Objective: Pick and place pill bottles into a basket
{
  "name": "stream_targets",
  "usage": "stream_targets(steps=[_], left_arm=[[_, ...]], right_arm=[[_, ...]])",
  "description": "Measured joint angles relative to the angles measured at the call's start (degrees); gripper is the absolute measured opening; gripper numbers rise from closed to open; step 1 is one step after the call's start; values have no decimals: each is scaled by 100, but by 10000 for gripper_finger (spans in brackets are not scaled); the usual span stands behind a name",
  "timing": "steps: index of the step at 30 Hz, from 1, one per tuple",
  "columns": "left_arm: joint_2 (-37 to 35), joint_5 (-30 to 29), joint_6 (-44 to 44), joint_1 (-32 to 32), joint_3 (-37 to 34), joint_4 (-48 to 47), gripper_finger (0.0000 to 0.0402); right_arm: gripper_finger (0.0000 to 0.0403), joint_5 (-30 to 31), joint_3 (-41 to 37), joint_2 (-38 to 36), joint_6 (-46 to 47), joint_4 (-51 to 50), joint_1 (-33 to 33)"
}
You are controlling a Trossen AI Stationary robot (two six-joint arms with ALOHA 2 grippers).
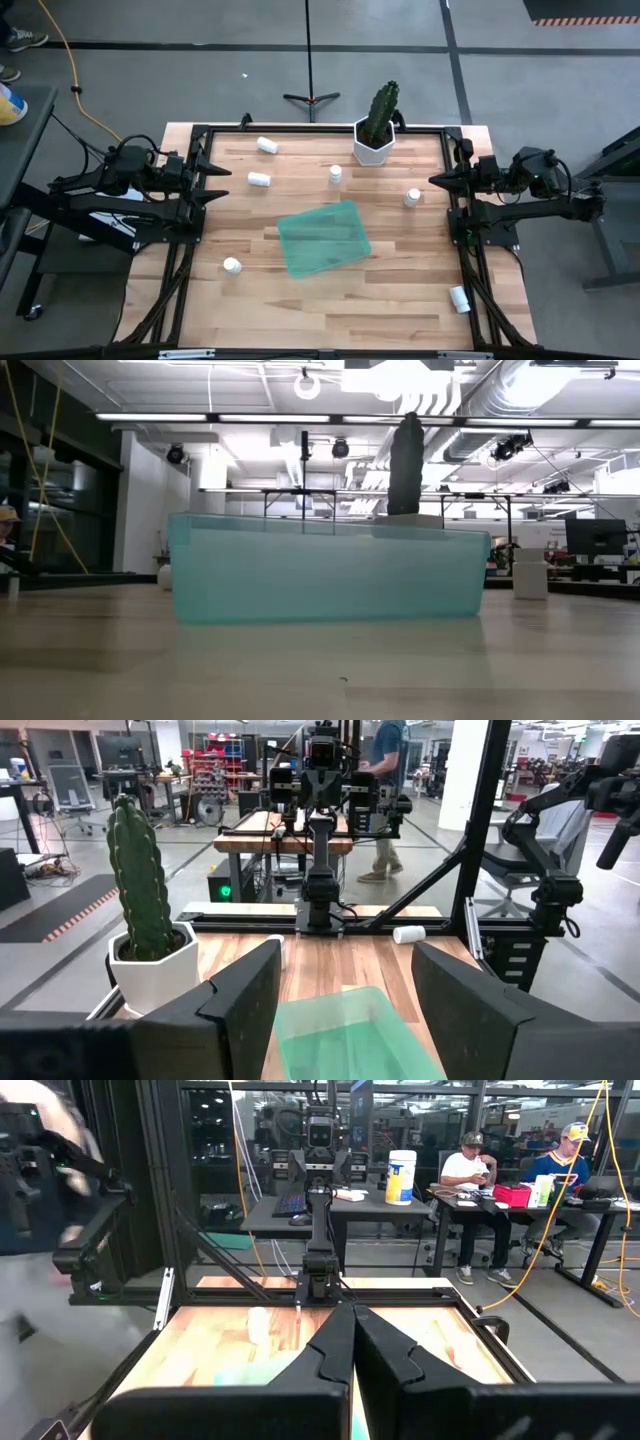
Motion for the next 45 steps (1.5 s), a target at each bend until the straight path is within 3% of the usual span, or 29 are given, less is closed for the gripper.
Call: stream_targets(steps=[43, 45], left_arm=[[0, -3, -139, -1, 1, 4, 262], [1, -5, -151, -2, 1, 25, 262]], right_arm=[[0, 0, 1, 0, -2, 1, 0], [0, 64, -1, 2, -420, 5, 0]])
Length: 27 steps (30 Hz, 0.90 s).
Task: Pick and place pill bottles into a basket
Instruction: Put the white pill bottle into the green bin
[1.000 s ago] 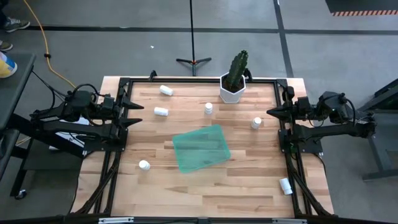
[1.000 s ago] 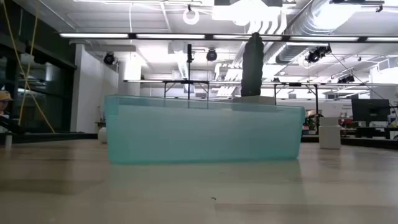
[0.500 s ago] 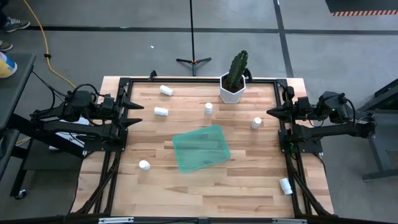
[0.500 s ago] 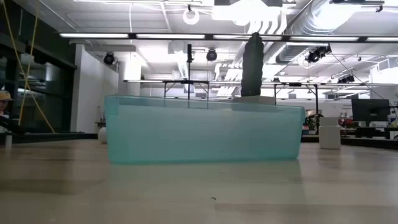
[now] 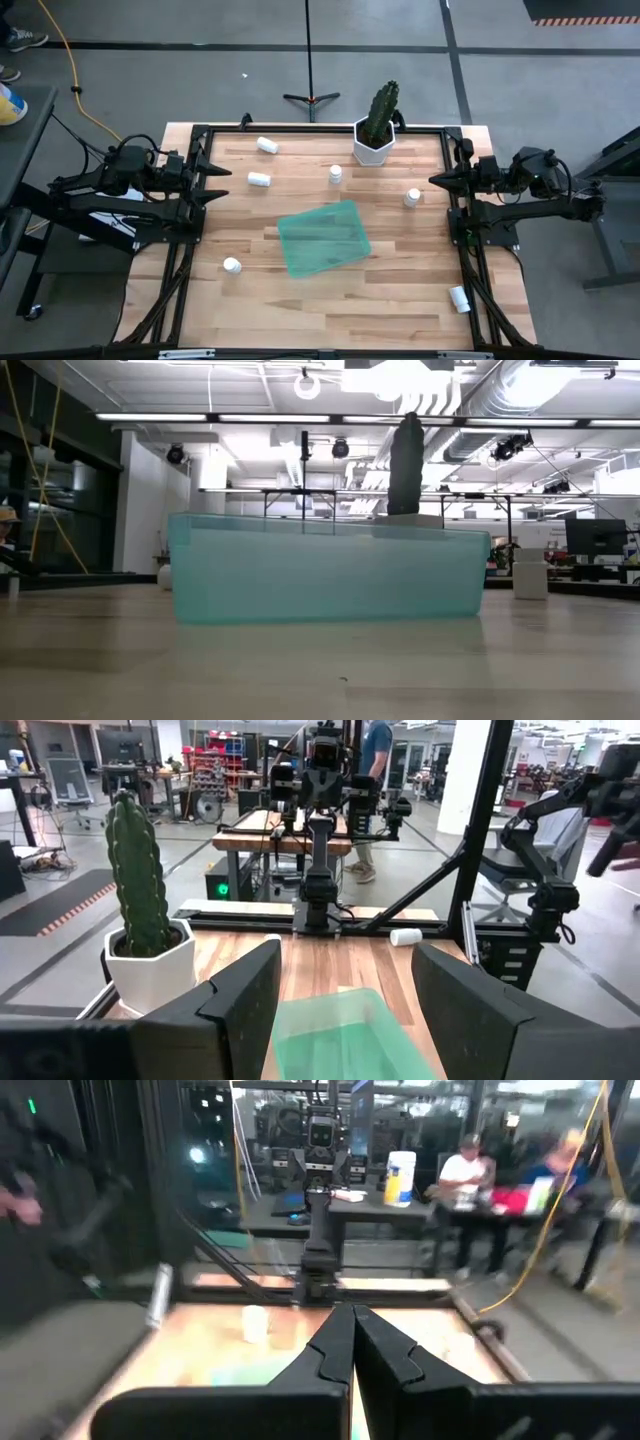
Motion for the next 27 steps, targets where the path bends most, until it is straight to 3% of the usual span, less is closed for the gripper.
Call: stream_targets(steps=[5, 14, 17, 22, 27], left_arm=[[3, -6, -5, 1, 0, 31, 262], [3, -8, -10, 2, 0, -11, 262], [20, -4, -53, 0, -1, -17, 262], [31, -116, -261, -1, -2, 126, 262], [230, -1296, -1188, 3, -2, 979, 262]], right_arm=[[0, 266, 1, -2, -1072, 0, 0], [0, 331, 0, 0, -1083, -6, 0], [0, 217, 2, 0, -624, 2, 0], [0, 111, 0, 48, 951, 321, 2], [0, 927, -28, 252, 1691, 1391, 1]])
